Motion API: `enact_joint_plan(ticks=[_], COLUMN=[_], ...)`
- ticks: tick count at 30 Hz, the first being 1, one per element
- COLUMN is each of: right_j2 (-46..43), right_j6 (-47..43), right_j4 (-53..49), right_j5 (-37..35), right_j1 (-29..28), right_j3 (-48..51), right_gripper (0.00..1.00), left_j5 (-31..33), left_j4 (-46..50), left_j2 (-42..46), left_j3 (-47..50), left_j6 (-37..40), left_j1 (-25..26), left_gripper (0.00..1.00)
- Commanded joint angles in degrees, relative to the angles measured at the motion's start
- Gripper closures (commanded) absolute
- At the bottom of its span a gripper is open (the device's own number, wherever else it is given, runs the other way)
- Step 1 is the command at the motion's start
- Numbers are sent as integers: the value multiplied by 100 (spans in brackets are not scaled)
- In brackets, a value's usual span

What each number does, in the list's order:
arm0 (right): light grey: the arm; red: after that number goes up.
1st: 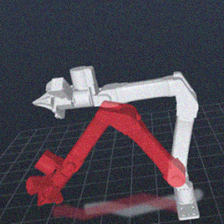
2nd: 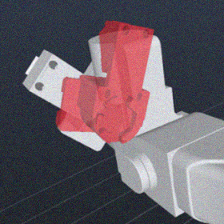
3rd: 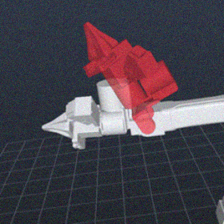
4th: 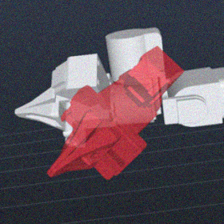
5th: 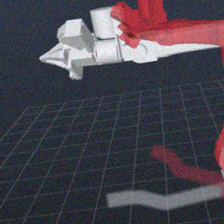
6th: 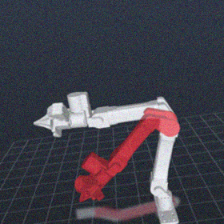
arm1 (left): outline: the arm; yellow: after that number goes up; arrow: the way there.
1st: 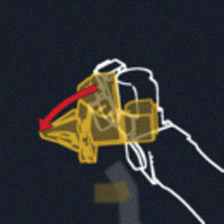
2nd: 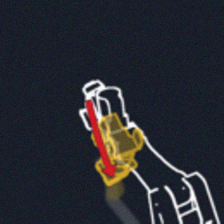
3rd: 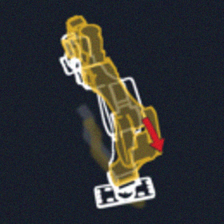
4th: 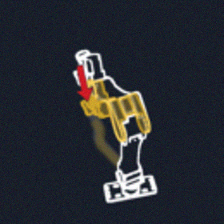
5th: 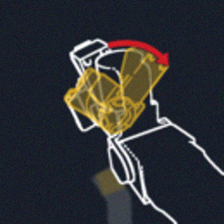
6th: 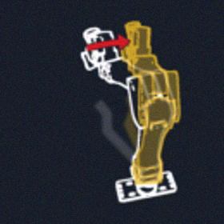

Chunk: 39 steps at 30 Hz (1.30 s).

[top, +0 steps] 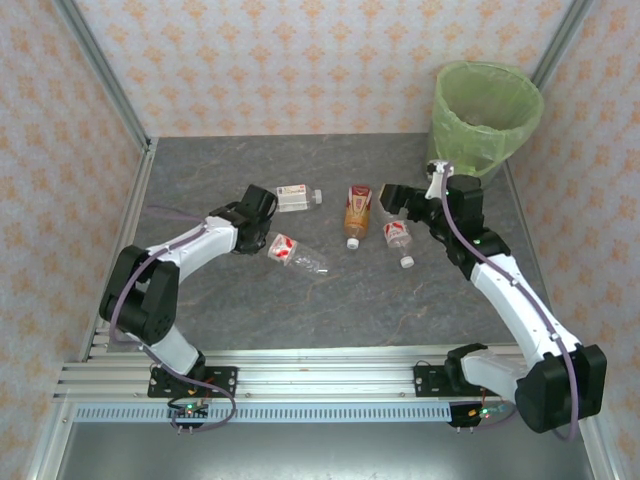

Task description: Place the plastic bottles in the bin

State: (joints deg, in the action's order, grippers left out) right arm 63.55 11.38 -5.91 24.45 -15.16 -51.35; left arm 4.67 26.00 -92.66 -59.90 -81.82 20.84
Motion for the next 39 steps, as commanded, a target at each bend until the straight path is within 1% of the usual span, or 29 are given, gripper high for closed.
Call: enact_joint_plan(ticks=[1,4,5,7,10,13,18,22,28,30,34,39], right_j2=[128,211,237,351,570,633,651,798,1178,1309,1499,1755], right_j6=[42,194,245,353,401,285,288,351,414,406,432,343], right_j4=[210,492,585,631,616,717,1391,1643,2018,2050,2142,2314], right_j5=[-106,-434,-430,-343,-51,16,286,527,1519,1652,1709,2214], right_j1=[-277,-535,-591,-706,-905,-1196,-1592,-1803,-1981,-2017,-2031,-2160], right_j3=[108,235,291,286,222,246,556,639,627,577,537,456], right_gripper=[1,1,1,1,1,1,1,1,1,1,1,1], left_j5=[-60,-191,-249,-418,-551,-710,-1469,-1877,-2758,-3008,-3094,-3259], left_j4=[-561,-1008,-1160,-1486,-1430,-1384,-1899,-2084,-2550,-2729,-2853,-2917], left_j2=[311,510,570,695,784,837,965,1037,1048,1037,1048,1009], left_j3=[136,253,283,274,-32,-332,-469,-579,-663,-655,-651,-691], left_j6=[812,1216,1375,1852,2566,3209,3874,4113,4463,4464,4446,4421], left_j1=[-2,25,34,62,138,248,350,372,372,376,376,372], left_gripper=[100,100,100,100,100,100,100,100,100,100,100,100])
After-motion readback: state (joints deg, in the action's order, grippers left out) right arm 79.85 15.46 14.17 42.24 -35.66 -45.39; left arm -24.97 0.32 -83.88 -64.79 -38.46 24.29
